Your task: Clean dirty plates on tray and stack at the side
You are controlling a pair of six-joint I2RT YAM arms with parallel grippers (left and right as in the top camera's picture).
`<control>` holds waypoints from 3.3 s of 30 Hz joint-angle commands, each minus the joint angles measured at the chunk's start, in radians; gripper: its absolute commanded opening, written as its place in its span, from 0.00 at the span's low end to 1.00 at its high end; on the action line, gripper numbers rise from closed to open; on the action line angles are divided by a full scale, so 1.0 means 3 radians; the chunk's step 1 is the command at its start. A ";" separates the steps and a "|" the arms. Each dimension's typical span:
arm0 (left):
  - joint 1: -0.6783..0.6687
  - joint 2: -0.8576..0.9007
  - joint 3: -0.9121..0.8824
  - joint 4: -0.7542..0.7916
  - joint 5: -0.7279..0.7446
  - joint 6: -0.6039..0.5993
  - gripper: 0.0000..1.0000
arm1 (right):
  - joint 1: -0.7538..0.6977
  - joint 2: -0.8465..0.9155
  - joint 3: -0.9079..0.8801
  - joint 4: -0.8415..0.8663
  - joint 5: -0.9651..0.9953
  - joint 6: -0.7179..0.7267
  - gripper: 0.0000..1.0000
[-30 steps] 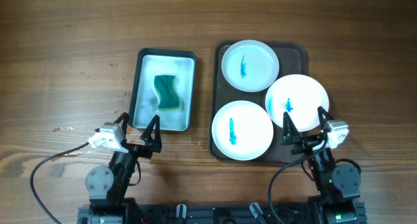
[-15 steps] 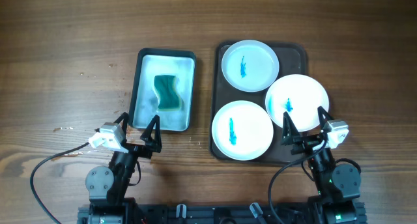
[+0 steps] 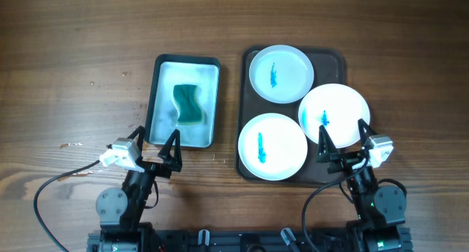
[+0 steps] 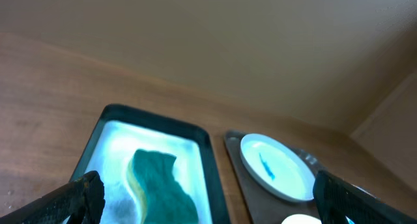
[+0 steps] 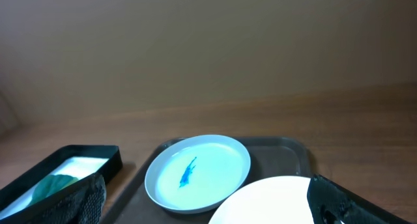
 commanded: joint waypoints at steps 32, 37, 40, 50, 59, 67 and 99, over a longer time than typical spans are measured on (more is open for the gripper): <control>-0.0024 0.4335 0.4275 -0.3103 0.0530 0.0015 1.00 | 0.0010 0.3915 0.3918 -0.2949 -0.1317 -0.0001 1.00; -0.0161 0.4587 0.4275 -0.3105 0.0641 0.0018 1.00 | 0.0131 0.3956 0.3615 -0.3198 -0.1097 -0.0104 0.92; -0.0291 0.4646 0.4275 -0.3104 0.0731 0.0017 1.00 | 0.0217 0.3956 0.3269 -0.3114 -0.1096 -0.0043 0.78; -0.1138 0.5308 0.4154 -0.3188 -0.1401 -0.0768 0.82 | 0.0323 0.3952 0.2736 -0.2712 -0.1202 0.0106 0.63; -0.1030 0.6512 0.4154 -0.2873 -0.1148 -0.1198 0.33 | 0.0323 0.3952 0.2736 -0.2735 -0.1259 0.0215 0.62; -0.0699 0.6308 0.4265 -0.2936 -0.0346 -0.0693 0.11 | 0.0323 0.3952 0.2736 -0.2730 -0.1259 0.0215 0.62; -0.0680 0.5814 0.4199 -0.2726 -0.0792 -0.0309 0.81 | 0.0298 0.3939 0.2814 -0.2697 -0.0971 0.0172 0.63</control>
